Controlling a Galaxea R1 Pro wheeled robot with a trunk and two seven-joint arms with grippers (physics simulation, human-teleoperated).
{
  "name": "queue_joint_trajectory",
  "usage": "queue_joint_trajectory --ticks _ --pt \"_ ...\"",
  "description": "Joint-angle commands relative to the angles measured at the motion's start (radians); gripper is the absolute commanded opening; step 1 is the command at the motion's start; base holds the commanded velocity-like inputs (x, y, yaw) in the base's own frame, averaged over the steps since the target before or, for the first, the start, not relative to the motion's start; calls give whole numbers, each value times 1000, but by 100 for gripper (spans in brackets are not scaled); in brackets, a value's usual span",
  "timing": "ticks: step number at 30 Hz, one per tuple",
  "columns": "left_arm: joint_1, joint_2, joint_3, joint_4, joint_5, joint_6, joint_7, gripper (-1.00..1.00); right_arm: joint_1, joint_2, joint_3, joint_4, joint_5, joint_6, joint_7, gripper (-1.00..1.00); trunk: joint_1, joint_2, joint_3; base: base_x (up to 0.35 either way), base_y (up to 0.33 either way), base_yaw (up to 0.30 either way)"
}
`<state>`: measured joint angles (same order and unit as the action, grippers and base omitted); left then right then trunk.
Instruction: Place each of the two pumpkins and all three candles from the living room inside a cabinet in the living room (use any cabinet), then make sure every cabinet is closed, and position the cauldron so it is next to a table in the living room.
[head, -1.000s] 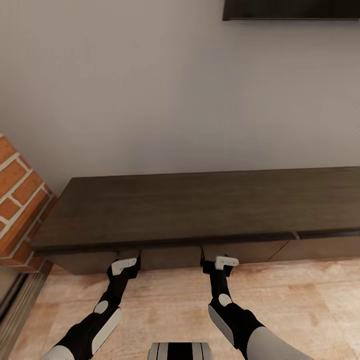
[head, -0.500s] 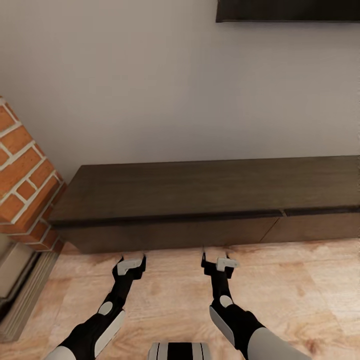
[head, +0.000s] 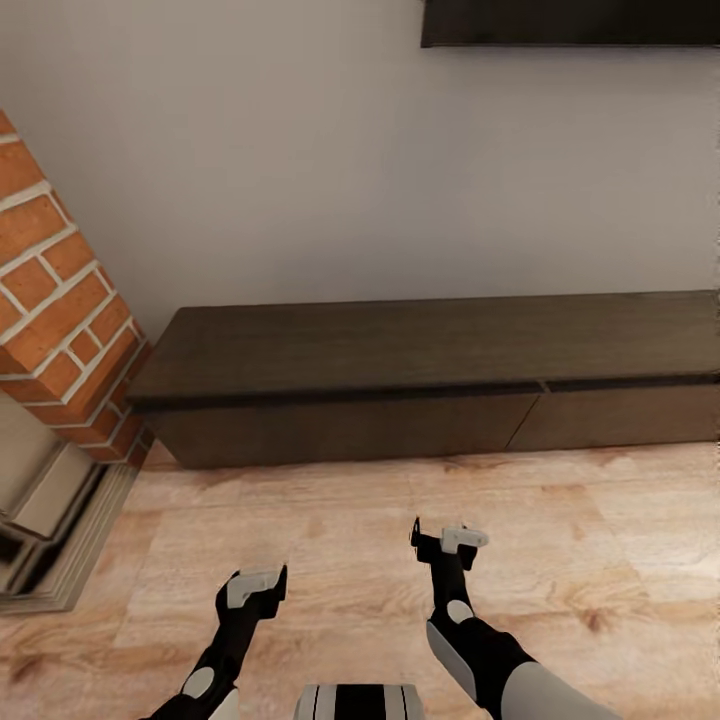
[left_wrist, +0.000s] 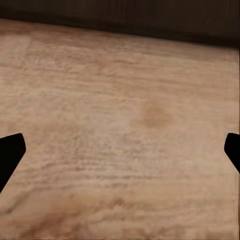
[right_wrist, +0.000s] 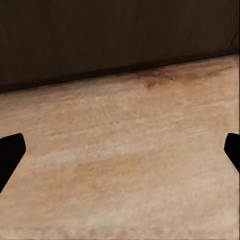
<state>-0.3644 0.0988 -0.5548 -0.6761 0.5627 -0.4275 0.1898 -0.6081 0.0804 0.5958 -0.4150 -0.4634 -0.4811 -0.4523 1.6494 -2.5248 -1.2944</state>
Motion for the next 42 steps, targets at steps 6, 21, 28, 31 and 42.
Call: queue_joint_trajectory --ticks 6,21,28,31,42 --pt "25 4 -7 9 22 2 5 100 -1 1 10 77 -94 -2 1 100 -1 0 -1 -318 0 0" --pt "57 -1 -10 38 41 6 -4 100 -1 2 8 88 -119 -3 -4 100 -1 0 -1 -47 -8 0" --pt "75 7 -7 32 54 6 -6 100 -1 4 7 88 -120 -1 -6 100 -1 0 -1 -78 -47 0" --pt "90 10 -6 17 67 6 -5 100 -1 4 7 88 -120 -1 -4 100 -1 0 -1 -8 -5 0" --pt "99 27 -3 0 78 7 -4 100 -1 4 7 88 -118 -2 0 100 -3 1 15 -1 0 0"
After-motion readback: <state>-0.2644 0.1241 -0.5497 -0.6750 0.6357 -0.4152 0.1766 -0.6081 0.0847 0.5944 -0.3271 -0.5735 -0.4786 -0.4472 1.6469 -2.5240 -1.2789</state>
